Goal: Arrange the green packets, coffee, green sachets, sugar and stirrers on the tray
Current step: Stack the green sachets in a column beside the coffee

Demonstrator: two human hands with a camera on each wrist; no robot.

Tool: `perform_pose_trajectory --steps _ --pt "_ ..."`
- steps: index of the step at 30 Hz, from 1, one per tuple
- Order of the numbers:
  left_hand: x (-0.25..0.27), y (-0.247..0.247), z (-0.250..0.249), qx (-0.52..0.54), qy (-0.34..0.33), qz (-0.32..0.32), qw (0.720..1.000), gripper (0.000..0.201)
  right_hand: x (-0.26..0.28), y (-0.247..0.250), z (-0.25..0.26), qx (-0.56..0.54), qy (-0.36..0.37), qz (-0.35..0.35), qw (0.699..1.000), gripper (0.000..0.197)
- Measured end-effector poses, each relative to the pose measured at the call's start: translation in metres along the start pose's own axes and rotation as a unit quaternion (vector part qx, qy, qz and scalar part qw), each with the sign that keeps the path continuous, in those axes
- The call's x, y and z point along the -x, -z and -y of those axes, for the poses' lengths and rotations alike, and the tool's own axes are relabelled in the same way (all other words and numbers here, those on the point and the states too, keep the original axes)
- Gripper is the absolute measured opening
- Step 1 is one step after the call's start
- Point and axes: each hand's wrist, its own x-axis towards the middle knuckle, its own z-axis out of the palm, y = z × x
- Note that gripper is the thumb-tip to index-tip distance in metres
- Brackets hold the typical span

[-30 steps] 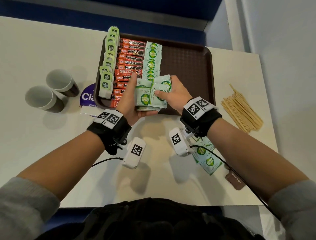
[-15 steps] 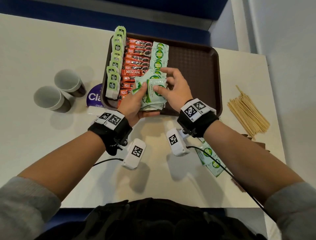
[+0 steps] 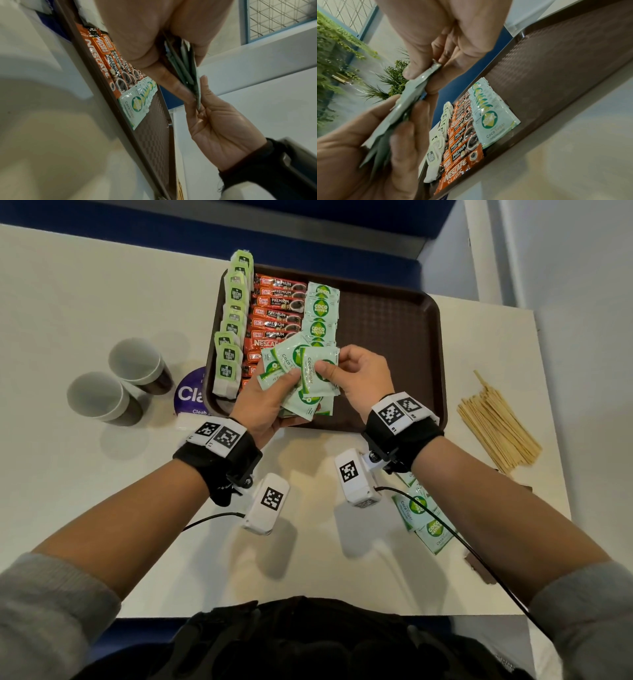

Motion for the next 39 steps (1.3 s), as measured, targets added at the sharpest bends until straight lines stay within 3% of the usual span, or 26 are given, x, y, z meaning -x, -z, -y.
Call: perform_pose_trajectory --steps 5,10,18,23,34,39 --pt "-0.002 0.001 0.002 -0.03 -0.012 -0.019 0.999 0.024 0.0 0.004 0.003 -0.034 -0.048 0.045 0.997 0.011" --pt "-0.006 0.009 0.002 -0.035 -0.038 -0.024 0.998 0.031 -0.009 0.012 0.0 0.029 -0.063 0.051 0.996 0.011" --pt "-0.014 0.035 -0.008 -0.073 -0.058 -0.079 0.992 0.031 -0.019 0.017 -0.016 0.229 -0.024 0.095 0.968 0.061" --pt "-0.017 0.039 -0.011 -0.08 -0.057 -0.089 0.991 0.035 -0.02 0.012 -0.016 0.352 0.01 0.088 0.932 0.034" --pt "-0.016 0.04 -0.009 -0.08 -0.049 -0.095 0.991 0.042 -0.023 0.012 -0.033 0.39 -0.003 0.141 0.91 0.032" --pt "-0.017 0.037 -0.01 -0.084 -0.043 -0.095 0.991 0.041 -0.026 0.009 -0.04 0.355 0.001 0.105 0.929 0.031"
